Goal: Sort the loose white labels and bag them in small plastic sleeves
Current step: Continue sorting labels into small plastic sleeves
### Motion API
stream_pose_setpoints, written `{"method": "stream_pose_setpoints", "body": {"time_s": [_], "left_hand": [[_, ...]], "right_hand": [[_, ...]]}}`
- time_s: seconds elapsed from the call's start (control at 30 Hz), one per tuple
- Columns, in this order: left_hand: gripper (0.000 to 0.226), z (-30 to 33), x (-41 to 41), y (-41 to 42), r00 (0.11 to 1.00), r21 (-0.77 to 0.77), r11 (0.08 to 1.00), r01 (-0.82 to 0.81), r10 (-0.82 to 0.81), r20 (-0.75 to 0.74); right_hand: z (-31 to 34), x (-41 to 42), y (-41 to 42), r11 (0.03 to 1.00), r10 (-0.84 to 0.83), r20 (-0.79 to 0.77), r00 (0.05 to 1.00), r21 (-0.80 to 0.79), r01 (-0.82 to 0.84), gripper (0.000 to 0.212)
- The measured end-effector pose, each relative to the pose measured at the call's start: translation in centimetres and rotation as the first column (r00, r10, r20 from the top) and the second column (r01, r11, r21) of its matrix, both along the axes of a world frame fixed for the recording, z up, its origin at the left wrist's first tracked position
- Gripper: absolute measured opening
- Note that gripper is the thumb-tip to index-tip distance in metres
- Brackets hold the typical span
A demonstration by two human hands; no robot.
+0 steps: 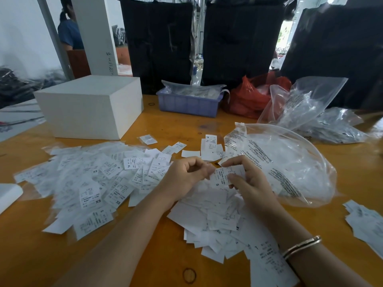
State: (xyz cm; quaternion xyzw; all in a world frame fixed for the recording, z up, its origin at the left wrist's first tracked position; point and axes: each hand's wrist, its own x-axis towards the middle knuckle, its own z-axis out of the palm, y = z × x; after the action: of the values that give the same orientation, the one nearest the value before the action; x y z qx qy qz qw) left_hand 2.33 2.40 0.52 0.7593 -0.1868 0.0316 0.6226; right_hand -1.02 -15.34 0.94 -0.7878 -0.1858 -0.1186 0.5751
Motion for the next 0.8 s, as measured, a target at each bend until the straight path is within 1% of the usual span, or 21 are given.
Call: {"method": "stream_pose_setpoints", "body": {"time_s": [0.1, 0.17, 0.27, 0.33, 0.4, 0.47, 0.57, 0.63, 0.7, 0.73, 0.77, 0.8], "left_hand": [[0.022, 0.2, -0.1, 0.0, 1.000, 0.000, 1.000, 0.015, -0.015, -0.013], [0.015, 0.2, 0.0, 0.2, 0.999, -0.008, 0.999, 0.039, -0.039, -0.033], [0.014, 0.1, 0.0, 0.3, 0.999, 0.009, 0.999, 0.045, -0.045, -0.023], [0.011, 0.0, -0.1, 0.2, 0.999, 0.013, 0.999, 0.034, -0.034, -0.015], [0.015, 0.0, -0.2, -0.1, 1.000, 0.009, 1.000, 0.018, -0.018, -0.006], [0.012, -0.1, -0.1, -0.1, 1.000, 0.022, 1.000, -0.008, 0.007, 0.030], [0.017, 0.0, 0.0, -0.1, 0.994, 0.000, 0.998, -0.062, 0.062, 0.094], [0.021, -0.1, 0.1, -0.1, 0.988, -0.017, 0.995, -0.098, 0.099, 0.118], [0.015, -0.1, 0.1, -0.1, 0.981, 0.013, 0.994, -0.110, 0.106, 0.159], [0.009, -0.2, 0.1, -0.2, 0.979, 0.038, 0.994, -0.105, 0.097, 0.182], [0.005, -0.2, 0.1, -0.2, 0.976, 0.063, 0.993, -0.100, 0.086, 0.200], [0.007, -0.2, 0.1, -0.2, 0.973, 0.082, 0.992, -0.099, 0.079, 0.217]], "right_hand": [[0.1, 0.0, -0.1, 1.000, 0.004, 0.000, 1.000, 0.000, -0.004, 0.033], [0.1, -0.1, -0.1, 1.000, 0.007, -0.010, 1.000, 0.001, -0.007, 0.035], [0.1, -0.1, 0.0, 1.000, 0.002, -0.012, 1.000, -0.025, -0.002, 0.037], [0.0, 0.0, 0.0, 0.998, 0.010, -0.013, 1.000, -0.070, -0.011, 0.037], [-0.2, 0.0, 0.2, 0.987, 0.045, -0.039, 0.998, -0.150, -0.050, 0.038], [-0.4, -0.1, 0.6, 0.975, 0.088, -0.082, 0.993, -0.197, -0.103, 0.042], [-0.4, 0.1, 0.8, 0.975, 0.076, -0.095, 0.993, -0.202, -0.094, 0.047], [-0.3, 0.4, 0.7, 0.982, 0.041, -0.119, 0.992, -0.177, -0.062, 0.063], [-0.5, 0.4, 0.6, 0.973, 0.020, -0.131, 0.991, -0.227, -0.049, 0.072], [-0.6, 0.4, 0.8, 0.962, 0.026, -0.133, 0.991, -0.267, -0.061, 0.072], [-0.7, 0.3, 1.0, 0.947, 0.043, -0.134, 0.990, -0.310, -0.083, 0.067], [-0.8, 0.3, 1.2, 0.928, 0.062, -0.133, 0.989, -0.356, -0.106, 0.060]]}}
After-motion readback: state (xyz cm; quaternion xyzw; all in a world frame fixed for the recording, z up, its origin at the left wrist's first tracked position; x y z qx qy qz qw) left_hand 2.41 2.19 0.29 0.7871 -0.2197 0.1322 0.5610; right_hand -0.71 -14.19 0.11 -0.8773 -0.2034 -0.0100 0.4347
